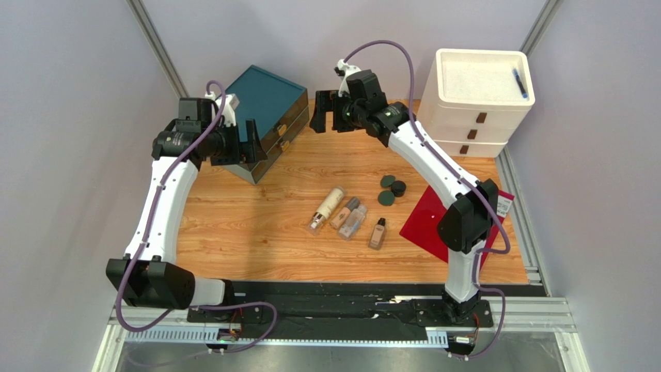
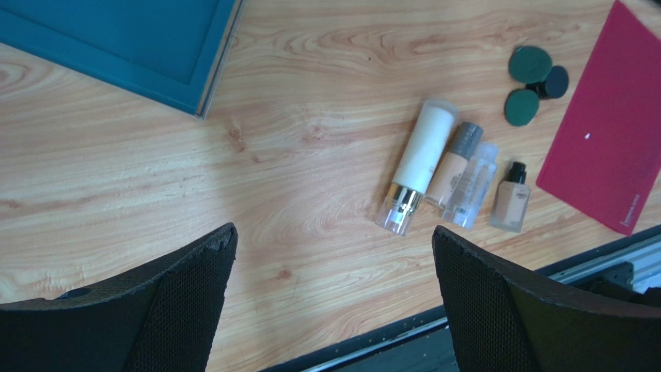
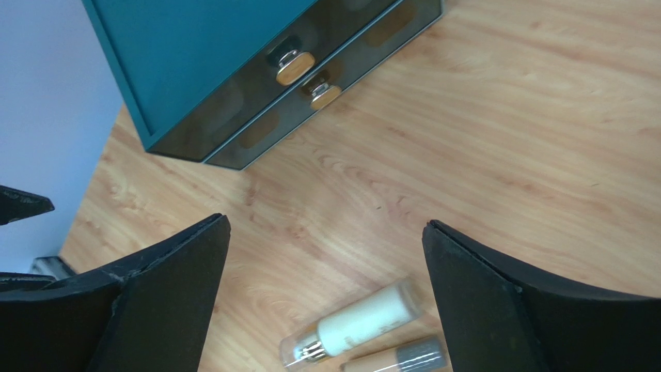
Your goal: Organize the makeup
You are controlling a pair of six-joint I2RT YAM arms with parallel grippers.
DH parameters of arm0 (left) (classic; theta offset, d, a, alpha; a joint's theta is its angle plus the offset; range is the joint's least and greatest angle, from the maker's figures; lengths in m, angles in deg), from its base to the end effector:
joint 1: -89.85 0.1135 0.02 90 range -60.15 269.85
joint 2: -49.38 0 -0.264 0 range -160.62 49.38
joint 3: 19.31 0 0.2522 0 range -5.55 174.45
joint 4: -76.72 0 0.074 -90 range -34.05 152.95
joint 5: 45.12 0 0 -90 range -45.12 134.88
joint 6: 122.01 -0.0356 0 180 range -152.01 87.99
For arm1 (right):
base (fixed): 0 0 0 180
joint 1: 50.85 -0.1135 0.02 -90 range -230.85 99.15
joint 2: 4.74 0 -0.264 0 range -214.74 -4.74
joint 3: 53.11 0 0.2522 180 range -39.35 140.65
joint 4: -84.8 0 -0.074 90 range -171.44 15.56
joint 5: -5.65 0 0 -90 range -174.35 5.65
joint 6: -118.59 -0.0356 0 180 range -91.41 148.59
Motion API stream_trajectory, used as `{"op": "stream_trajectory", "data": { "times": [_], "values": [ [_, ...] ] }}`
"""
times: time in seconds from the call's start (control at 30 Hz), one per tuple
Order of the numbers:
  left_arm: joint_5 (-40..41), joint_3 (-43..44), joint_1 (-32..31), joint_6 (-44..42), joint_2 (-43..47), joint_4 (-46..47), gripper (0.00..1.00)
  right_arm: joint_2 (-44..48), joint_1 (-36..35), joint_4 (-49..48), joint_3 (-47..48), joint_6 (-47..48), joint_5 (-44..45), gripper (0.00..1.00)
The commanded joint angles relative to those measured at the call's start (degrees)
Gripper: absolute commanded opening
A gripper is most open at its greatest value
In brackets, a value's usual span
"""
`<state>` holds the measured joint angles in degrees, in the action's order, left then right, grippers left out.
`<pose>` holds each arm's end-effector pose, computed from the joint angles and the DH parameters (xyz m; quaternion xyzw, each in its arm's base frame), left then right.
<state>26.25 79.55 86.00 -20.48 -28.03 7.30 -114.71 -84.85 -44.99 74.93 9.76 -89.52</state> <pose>0.2679 -0.0294 0.3834 -0.0038 0.9230 -0.1971 0.3305 0.3651 0.2502 0.3816 -0.1370 0.8638 0.2503 0.4152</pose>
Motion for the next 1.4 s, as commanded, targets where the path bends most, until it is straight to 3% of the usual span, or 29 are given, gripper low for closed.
{"op": "stream_trajectory", "data": {
  "times": [0.0, 0.1, 0.17, 0.2, 0.23, 0.27, 0.33, 0.37, 0.43, 0.53, 0.57, 0.8, 0.97, 1.37],
  "values": [
    [-2.46, 2.96, 1.13, 0.78, -0.63, 1.7, 1.0, -1.03, -0.45, -6.63, -1.07, -7.79, -5.99, 1.0],
    [-0.18, 5.25, 1.13, -0.36, -1.17, 0.73, 0.99, -3.31, -0.37, -10.77, -2.57, -14.02, -8.19, 0.97],
    [1.92, 6.39, 1.13, -0.98, -1.26, 0.9, 0.93, -4.89, -0.46, -14.29, -2.57, -20.41, -8.19, 0.92],
    [2.46, 6.74, 1.13, -1.33, -1.52, 1.08, 0.81, -6.9, -0.72, -15.52, -2.13, -21.76, -7.84, 0.91],
    [3.24, 7.53, 1.13, -1.6, -1.78, 1.08, 0.54, -8.05, -0.81, -15.44, -0.13, -22.82, -6.53, 0.91],
    [3.6, 8.15, 1.13, -1.77, -2.13, 1.08, 0.42, -9.46, -0.98, -15.18, 1.28, -24.74, -5.74, 0.91],
    [5.35, 9.9, 1.13, -1.86, -3.97, 0.73, 0.07, -14.11, -0.98, -13.69, 4.97, -26.77, -5.12, 0.91],
    [6.06, 10.52, 1.22, -1.77, -5.55, 0.38, 0.0, -15.78, -0.98, -12.9, 8.99, -28.7, -4.94, 0.88],
    [8.6, 12.45, 1.48, -1.51, -7.75, -0.58, 0.0, -20.69, -0.98, -11.75, 13.05, -31.17, -5.38, 0.84],
    [8.88, 15.08, 2.45, -0.9, -12.14, -1.29, 0.0, -26.06, -0.98, -11.92, 19.21, -35.13, -5.9, 0.66],
    [8.96, 15.79, 2.71, -0.55, -14.42, -1.47, 0.0, -27.13, -0.89, -11.92, 20.36, -36.01, -5.82, 0.64],
    [11.42, 19.93, 3.51, -1.16, -21.2, -2.0, 0.0, -30.82, -0.89, -13.59, 23.44, -39.09, -3.27, 0.63],
    [8.53, 20.02, 3.51, 0.86, -24.89, -1.47, 0.0, -34.69, -0.89, -13.68, 28.8, -40.84, -3.79, 0.57],
    [2.82, 19.67, 3.51, 1.48, -30.52, -1.47, 0.0, -39.79, -1.42, -16.49, 29.95, -44.45, -4.67, 0.58]
  ]
}}
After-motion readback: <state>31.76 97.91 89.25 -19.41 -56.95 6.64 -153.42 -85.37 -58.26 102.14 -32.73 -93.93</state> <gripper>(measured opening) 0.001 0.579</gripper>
